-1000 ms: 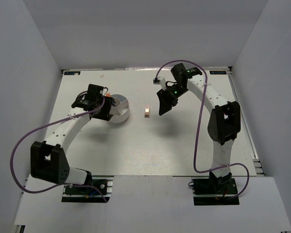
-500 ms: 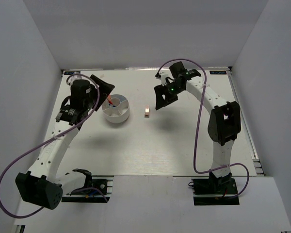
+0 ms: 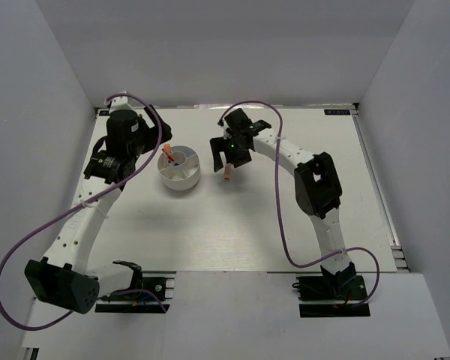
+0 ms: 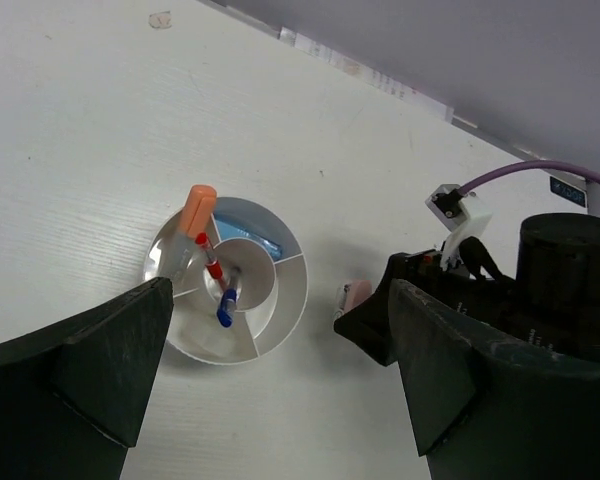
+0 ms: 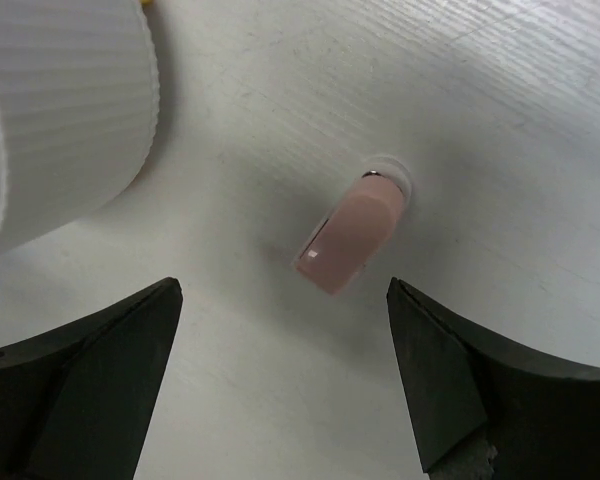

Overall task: Sort the stationery into containers
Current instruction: Pick up the stationery from the center of the board, then place the stationery in the storage box.

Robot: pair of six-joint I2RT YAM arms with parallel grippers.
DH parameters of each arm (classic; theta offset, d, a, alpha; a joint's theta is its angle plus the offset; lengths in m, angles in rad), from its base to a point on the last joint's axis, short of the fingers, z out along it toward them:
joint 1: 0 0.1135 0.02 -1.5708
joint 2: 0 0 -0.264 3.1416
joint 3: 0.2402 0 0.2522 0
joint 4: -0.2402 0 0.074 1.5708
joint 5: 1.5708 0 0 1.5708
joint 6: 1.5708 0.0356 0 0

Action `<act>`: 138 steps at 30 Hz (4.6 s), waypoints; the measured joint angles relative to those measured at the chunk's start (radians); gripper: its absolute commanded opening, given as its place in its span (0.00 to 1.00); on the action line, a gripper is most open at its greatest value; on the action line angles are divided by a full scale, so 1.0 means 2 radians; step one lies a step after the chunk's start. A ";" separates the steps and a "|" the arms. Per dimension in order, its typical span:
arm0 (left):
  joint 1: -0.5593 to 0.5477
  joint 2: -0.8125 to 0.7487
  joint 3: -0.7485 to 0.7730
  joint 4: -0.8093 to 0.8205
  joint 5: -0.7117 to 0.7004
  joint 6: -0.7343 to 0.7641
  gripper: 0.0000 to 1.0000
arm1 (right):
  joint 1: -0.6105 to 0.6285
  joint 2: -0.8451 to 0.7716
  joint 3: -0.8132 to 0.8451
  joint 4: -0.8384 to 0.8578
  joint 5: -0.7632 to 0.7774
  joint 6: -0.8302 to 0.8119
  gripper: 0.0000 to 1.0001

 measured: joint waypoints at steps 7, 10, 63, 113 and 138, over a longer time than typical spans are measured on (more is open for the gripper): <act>0.000 -0.019 -0.035 0.009 -0.009 -0.002 0.98 | 0.004 0.027 0.000 0.003 0.041 0.022 0.67; 0.000 -0.023 -0.039 0.013 -0.010 -0.005 0.98 | 0.001 0.028 0.003 0.003 0.050 0.027 0.57; 0.000 -0.031 -0.064 0.020 0.003 -0.035 0.96 | -0.027 -0.098 -0.014 0.050 -0.105 0.139 0.00; 0.001 -0.038 -0.086 0.031 0.019 -0.060 0.96 | 0.055 0.011 0.078 0.039 -0.023 0.318 0.00; 0.001 -0.039 -0.088 0.023 0.027 -0.050 0.98 | 0.051 0.020 0.092 0.055 -0.043 0.315 0.52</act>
